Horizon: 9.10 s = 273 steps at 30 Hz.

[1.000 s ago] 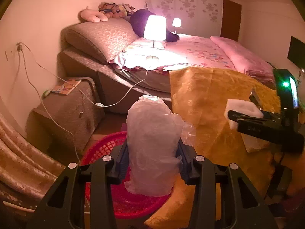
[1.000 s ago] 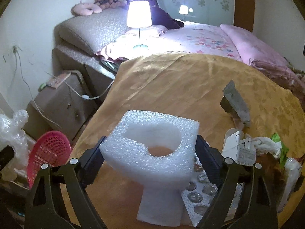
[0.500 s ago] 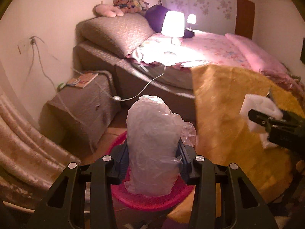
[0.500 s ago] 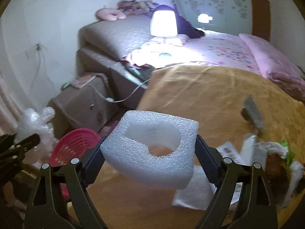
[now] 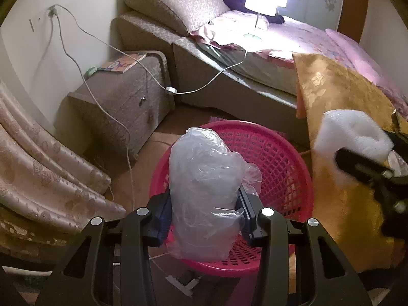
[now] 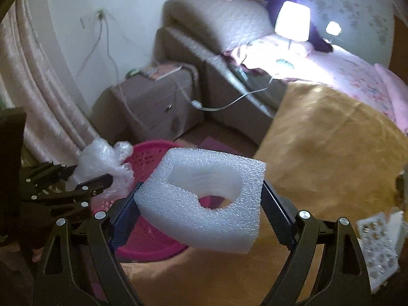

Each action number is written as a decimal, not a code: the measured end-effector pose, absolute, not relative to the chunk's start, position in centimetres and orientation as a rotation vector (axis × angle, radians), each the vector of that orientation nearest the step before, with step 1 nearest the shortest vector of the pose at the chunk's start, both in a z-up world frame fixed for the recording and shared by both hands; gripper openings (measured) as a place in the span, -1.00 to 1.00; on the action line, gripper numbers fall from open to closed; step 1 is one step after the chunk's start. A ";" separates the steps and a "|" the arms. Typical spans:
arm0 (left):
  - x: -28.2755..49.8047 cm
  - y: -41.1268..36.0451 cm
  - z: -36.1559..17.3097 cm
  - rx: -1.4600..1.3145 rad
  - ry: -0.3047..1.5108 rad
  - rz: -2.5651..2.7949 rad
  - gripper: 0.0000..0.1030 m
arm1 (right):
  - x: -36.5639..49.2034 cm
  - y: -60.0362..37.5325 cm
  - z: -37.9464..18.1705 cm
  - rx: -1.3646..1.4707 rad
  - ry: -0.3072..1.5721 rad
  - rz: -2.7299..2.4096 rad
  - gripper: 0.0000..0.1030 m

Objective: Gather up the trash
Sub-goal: 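Release the plastic bag and foam block into the pink wastebasket with both tools, then move the left tool to the bed and grasp the white tissue, then hold the tissue with the left tool while the right tool grasps the pill blister pack, then carry tissue and blister pack to the wastebasket and open both tools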

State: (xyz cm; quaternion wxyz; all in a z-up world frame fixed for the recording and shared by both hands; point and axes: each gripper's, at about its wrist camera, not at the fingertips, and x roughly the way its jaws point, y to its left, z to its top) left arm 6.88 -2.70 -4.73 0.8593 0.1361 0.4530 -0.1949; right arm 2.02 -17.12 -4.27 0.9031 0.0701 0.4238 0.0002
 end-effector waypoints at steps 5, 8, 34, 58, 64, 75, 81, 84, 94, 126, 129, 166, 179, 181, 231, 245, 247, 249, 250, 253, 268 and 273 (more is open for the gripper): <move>7.0 -3.1 -5.2 0.312 0.955 -0.406 -0.12 | 3.4 -15.4 -5.1 0.123 0.912 0.032 0.66; 7.3 -2.9 -5.4 0.313 0.958 -0.389 0.05 | 4.0 -15.4 -5.4 0.138 0.923 0.039 0.68; 7.0 -2.4 -4.2 0.314 0.893 -0.368 0.32 | 0.5 -17.6 -3.4 0.246 0.841 -0.036 0.78; 2.0 -8.0 -2.4 0.354 0.811 -0.555 0.37 | -16.5 -30.0 -1.4 0.356 0.652 -0.480 0.78; 0.1 -10.2 -2.4 0.392 0.811 -0.634 0.37 | -20.1 -32.2 -1.1 0.369 0.615 -0.567 0.78; -4.0 -16.7 -1.2 0.456 0.778 -0.808 0.37 | -22.7 -33.3 -1.6 0.407 0.596 -0.614 0.78; -6.1 -21.0 -1.5 0.489 0.785 -0.912 0.37 | -23.8 -34.0 -2.0 0.434 0.589 -0.621 0.78; -7.2 -23.0 -2.1 0.523 0.788 -0.959 0.37 | -24.6 -34.5 -2.1 0.451 0.578 -0.636 0.78; -8.2 -27.7 -4.6 0.612 0.831 -1.019 0.33 | -26.5 -36.1 -2.8 0.502 0.558 -0.665 0.78; -5.4 -16.6 1.6 0.436 0.750 -0.958 -0.83 | -21.9 -32.3 -1.6 0.401 0.596 -0.481 0.78; -5.1 -15.5 1.8 0.424 0.730 -0.929 -0.83 | -19.6 -31.7 -1.2 0.357 0.615 -0.418 0.78; -3.5 -13.0 1.5 0.353 0.756 -0.913 -0.82 | -9.7 -30.4 -3.8 0.278 0.897 -0.107 0.76; -3.7 -13.2 1.4 0.360 0.766 -0.918 -0.82 | -12.3 -27.1 -4.6 0.299 0.897 -0.063 0.75; -3.7 -13.2 1.3 0.361 0.764 -0.919 -0.82 | -12.9 -26.9 -4.6 0.300 0.890 -0.089 0.75; 0.2 -6.7 1.5 0.296 0.782 -0.688 -0.82 | -10.3 -24.1 -2.3 0.228 0.755 -0.124 -0.07; 3.2 -4.4 -0.6 0.306 0.837 -0.553 -0.82 | -4.0 -19.9 -2.4 0.208 0.797 0.018 -0.07; 3.5 -4.3 -1.0 0.314 0.847 -0.539 -0.82 | -3.4 -19.4 -2.6 0.204 0.806 0.034 -0.07; 4.0 -4.2 -1.7 0.319 0.871 -0.531 -0.82 | -2.5 -18.7 -2.9 0.205 0.825 0.057 -0.07; 4.1 -4.2 -2.0 0.321 0.882 -0.528 -0.82 | -2.0 -18.4 -3.1 0.209 0.835 0.070 -0.07; 4.5 -4.3 -3.0 0.342 0.913 -0.515 -0.82 | -0.8 -17.4 -3.8 0.209 0.864 0.092 -0.07; 6.0 -3.4 -4.7 0.343 0.999 -0.452 -0.13 | 1.7 -15.1 -6.1 0.201 0.952 0.124 -0.06; 6.2 -3.2 -4.6 0.322 1.002 -0.436 0.10 | 1.7 -15.4 -6.0 0.219 0.954 0.120 -0.04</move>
